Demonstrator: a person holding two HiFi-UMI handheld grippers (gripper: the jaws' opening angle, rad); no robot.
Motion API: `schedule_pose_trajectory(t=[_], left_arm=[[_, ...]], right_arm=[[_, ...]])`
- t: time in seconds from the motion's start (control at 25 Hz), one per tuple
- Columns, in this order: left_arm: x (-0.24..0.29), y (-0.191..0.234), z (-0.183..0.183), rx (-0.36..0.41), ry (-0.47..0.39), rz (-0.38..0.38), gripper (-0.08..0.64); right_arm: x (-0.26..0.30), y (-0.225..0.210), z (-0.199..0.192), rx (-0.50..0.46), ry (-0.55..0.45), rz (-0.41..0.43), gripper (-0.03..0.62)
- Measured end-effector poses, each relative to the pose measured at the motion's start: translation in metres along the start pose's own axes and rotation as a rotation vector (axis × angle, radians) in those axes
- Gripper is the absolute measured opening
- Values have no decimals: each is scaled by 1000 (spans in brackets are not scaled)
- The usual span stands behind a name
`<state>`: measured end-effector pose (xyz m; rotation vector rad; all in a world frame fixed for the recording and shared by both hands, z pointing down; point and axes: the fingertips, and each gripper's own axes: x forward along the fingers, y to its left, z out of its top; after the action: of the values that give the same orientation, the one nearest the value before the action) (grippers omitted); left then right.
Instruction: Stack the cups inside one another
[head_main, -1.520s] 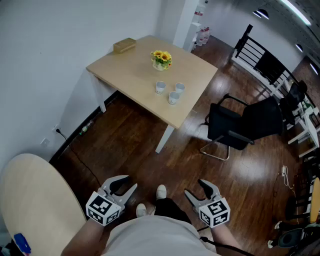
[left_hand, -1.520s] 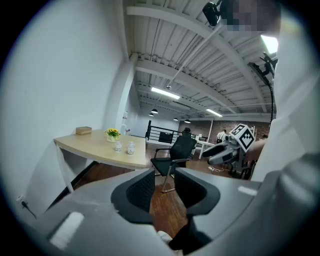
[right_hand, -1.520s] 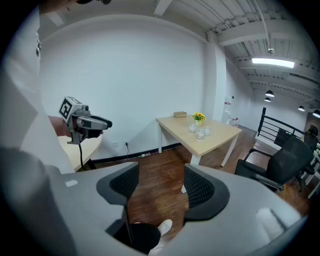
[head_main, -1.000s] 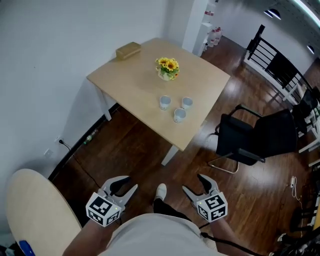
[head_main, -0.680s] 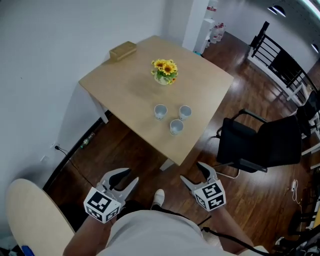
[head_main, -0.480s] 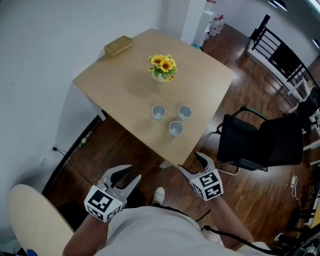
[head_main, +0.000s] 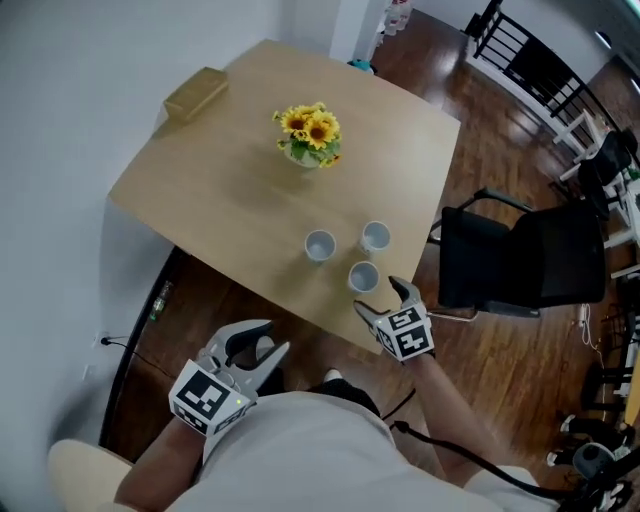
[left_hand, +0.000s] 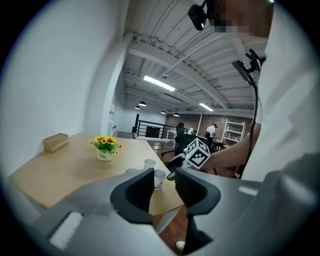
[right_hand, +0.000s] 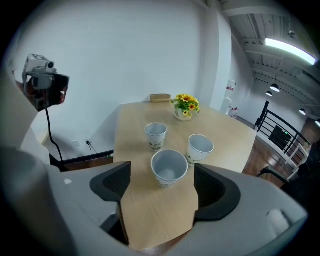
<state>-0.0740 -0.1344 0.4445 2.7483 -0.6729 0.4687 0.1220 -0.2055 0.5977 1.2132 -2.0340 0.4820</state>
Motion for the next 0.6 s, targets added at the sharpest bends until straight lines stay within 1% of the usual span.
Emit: schedule_pose_trajectory(t=[0.08,0.16,0.32,0.48,0.6], left_arm=[[-2,18,1,25,23,-38,140],[-4,35,-2,32,53,-63,140],[-2,59,-3,37,63,-74,140],[6,64,4,-2,47,-58,140],[15,61,11,-4,36,-54,140]], right_arm=[[21,-5,1,20,28,-19,394],[40,-10,-2,40,57,-33,400],[69,-15,-11,59,115,-51,402],[69,-20,-12,52,133,-58,391],[50,-22,-3,58,122,-36,388]])
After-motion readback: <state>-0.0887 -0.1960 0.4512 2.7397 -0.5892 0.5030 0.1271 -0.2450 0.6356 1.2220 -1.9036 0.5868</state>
